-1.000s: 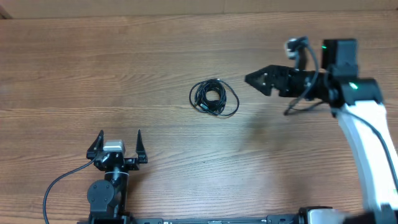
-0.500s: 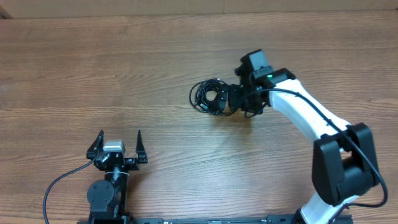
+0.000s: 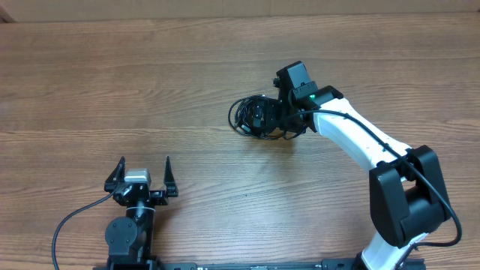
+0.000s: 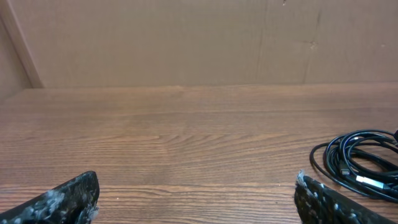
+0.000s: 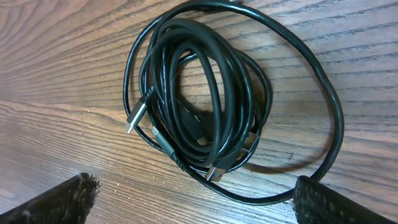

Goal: Untangle cables
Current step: 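Move the right gripper forward over the black cable coil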

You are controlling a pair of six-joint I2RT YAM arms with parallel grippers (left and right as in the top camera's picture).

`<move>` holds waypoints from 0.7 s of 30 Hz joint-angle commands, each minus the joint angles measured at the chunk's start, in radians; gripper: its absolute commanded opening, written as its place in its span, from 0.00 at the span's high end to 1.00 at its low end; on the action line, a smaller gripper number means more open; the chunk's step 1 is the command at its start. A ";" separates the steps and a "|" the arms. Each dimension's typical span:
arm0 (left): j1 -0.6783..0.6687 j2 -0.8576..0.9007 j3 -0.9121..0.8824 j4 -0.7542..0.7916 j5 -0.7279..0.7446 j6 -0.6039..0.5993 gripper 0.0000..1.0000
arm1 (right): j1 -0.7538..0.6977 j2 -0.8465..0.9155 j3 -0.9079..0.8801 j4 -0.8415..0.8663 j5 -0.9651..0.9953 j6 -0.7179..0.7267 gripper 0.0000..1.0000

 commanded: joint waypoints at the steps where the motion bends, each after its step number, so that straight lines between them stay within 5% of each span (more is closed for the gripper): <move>1: 0.005 -0.008 -0.004 0.002 -0.010 0.019 0.00 | 0.000 0.001 0.021 -0.002 -0.001 0.016 0.00; 21: 0.005 -0.008 -0.004 0.002 -0.010 0.019 0.00 | 0.000 0.001 0.021 0.019 0.000 0.015 0.00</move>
